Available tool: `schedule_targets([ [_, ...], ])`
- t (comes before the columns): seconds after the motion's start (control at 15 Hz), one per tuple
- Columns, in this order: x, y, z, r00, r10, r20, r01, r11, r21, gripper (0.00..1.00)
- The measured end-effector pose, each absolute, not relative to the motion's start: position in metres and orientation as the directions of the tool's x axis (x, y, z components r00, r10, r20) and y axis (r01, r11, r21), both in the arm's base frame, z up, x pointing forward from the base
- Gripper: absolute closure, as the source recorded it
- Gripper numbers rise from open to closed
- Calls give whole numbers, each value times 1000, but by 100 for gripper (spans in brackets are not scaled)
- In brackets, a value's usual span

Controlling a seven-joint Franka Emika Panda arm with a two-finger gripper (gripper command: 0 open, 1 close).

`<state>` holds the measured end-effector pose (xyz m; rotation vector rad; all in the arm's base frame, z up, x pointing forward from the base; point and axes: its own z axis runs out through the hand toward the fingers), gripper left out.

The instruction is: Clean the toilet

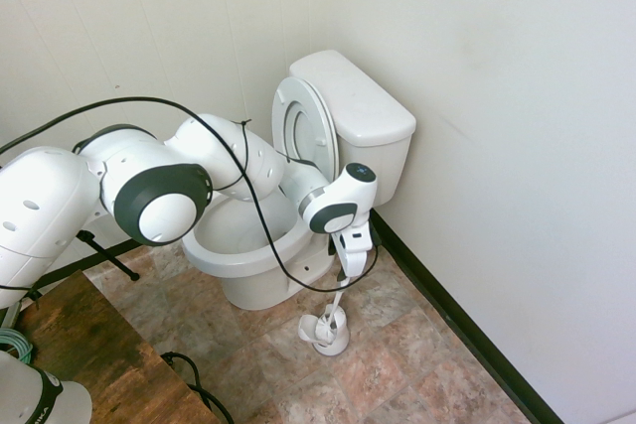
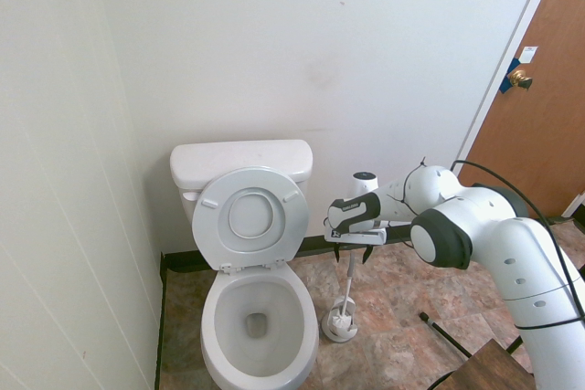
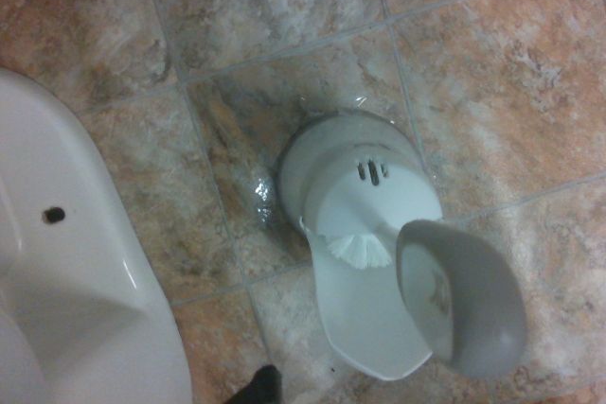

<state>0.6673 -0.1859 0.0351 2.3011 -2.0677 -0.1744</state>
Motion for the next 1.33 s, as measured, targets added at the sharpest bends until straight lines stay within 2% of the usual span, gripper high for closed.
schedule_targets([
  [0.4,678,-201,10,86,-995,-60,-991,-91,97,0],
  [0.47,680,-200,7,88,-994,-62,-991,-94,98,100],
  [1.33,684,-206,10,105,-991,-81,-988,-113,108,100],
])
